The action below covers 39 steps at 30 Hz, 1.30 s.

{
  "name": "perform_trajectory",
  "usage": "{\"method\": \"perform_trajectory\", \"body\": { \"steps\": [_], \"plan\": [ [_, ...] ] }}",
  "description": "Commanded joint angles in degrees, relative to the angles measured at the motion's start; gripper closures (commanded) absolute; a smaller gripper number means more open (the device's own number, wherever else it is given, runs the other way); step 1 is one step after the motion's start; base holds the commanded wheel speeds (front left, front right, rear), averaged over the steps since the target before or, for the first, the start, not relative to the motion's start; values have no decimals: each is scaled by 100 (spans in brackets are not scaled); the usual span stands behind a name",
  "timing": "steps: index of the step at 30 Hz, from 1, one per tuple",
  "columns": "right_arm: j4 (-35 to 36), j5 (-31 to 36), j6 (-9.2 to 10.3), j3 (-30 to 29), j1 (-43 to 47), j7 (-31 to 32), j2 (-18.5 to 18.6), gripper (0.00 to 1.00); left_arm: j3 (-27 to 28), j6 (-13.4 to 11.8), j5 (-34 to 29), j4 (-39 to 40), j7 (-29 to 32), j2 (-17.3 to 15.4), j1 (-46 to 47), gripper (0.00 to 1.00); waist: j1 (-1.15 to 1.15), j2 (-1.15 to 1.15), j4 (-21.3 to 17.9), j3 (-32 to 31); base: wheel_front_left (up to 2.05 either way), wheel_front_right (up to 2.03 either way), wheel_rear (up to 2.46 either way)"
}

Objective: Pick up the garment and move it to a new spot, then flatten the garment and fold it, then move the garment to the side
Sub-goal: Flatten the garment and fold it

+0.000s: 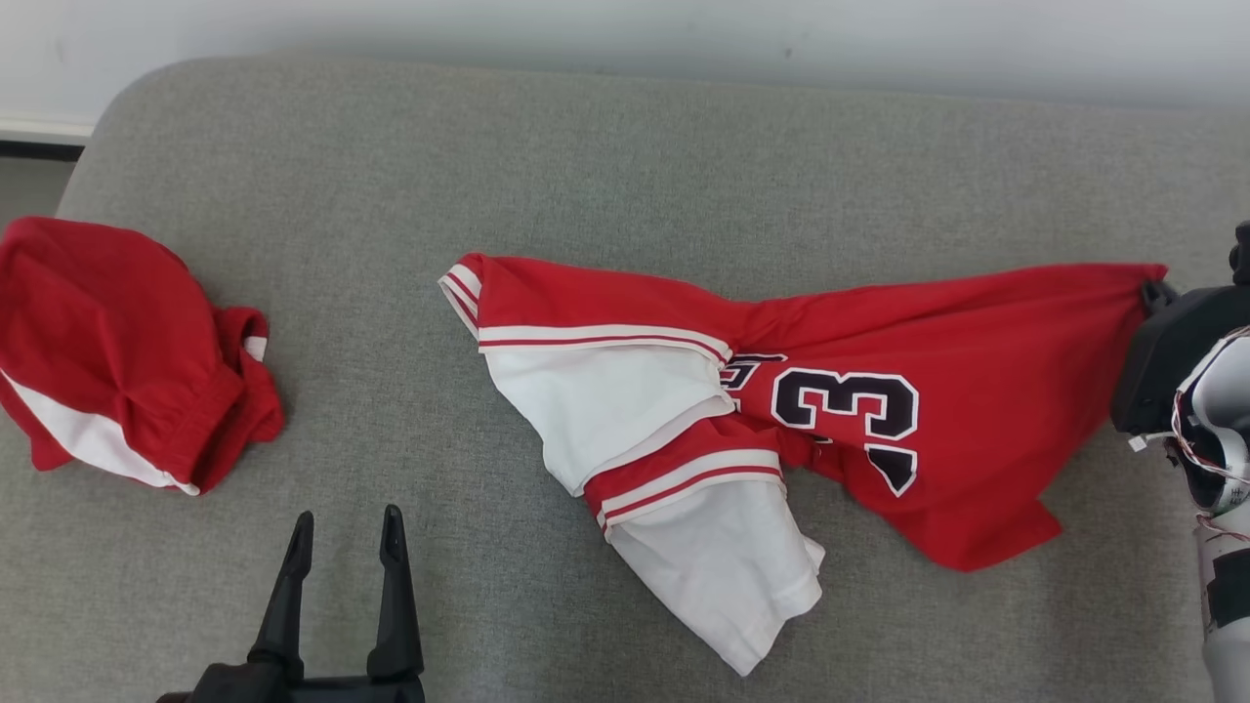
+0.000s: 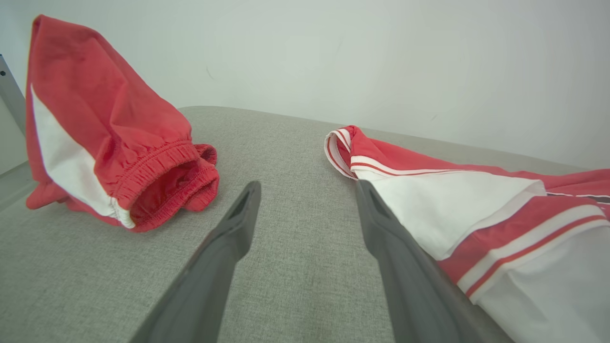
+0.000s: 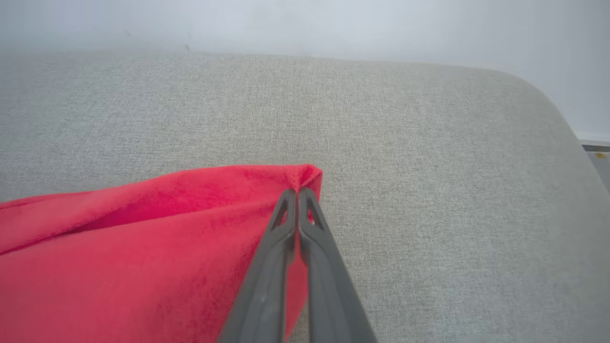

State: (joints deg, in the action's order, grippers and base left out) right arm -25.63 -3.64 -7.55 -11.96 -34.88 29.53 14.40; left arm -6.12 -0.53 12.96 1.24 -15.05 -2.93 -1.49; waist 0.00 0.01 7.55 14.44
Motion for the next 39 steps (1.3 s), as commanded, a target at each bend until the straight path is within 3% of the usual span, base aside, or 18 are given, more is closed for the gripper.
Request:
{"method": "perform_trajectory", "body": {
  "steps": [1, 5, 9, 14, 21, 25, 39],
  "plan": [
    [41, 8, 12, 45, -20, -115, 79, 100, -8, -23, 26, -11, -19, 6, -63, 0, 0, -1, -25, -105, 0, 0, 0],
    [365, -276, 12, 314, 226, -385, 186, 100, -20, -44, 53, -47, -19, 4, -141, 0, 0, -1, -36, -319, 0, 0, 0],
    [1210, -626, 12, 450, 972, -252, 244, 100, 55, -88, 90, -28, -19, 5, -266, 0, 0, -1, -112, -495, 0, 0, 0],
    [2738, -715, 12, 397, 2473, -59, 34, 100, 261, -124, 121, 27, -19, 5, -431, 0, 0, -1, -380, -591, 0, 0, 0],
    [3478, -621, 12, 745, 3576, -84, -263, 100, 417, -72, 64, 51, -19, 5, -339, 0, 0, -1, -606, -575, 0, 0, 0],
    [3405, -468, 12, 822, 3989, -50, -334, 100, 478, -70, 53, 38, -19, 5, -300, 0, 0, -1, -707, -569, 0, 0, 0],
    [1906, -118, 12, 896, 4009, -162, -151, 100, 500, -41, 38, -29, -19, 5, -232, 0, 0, -1, -712, -614, 0, 0, 0]
  ]
}}
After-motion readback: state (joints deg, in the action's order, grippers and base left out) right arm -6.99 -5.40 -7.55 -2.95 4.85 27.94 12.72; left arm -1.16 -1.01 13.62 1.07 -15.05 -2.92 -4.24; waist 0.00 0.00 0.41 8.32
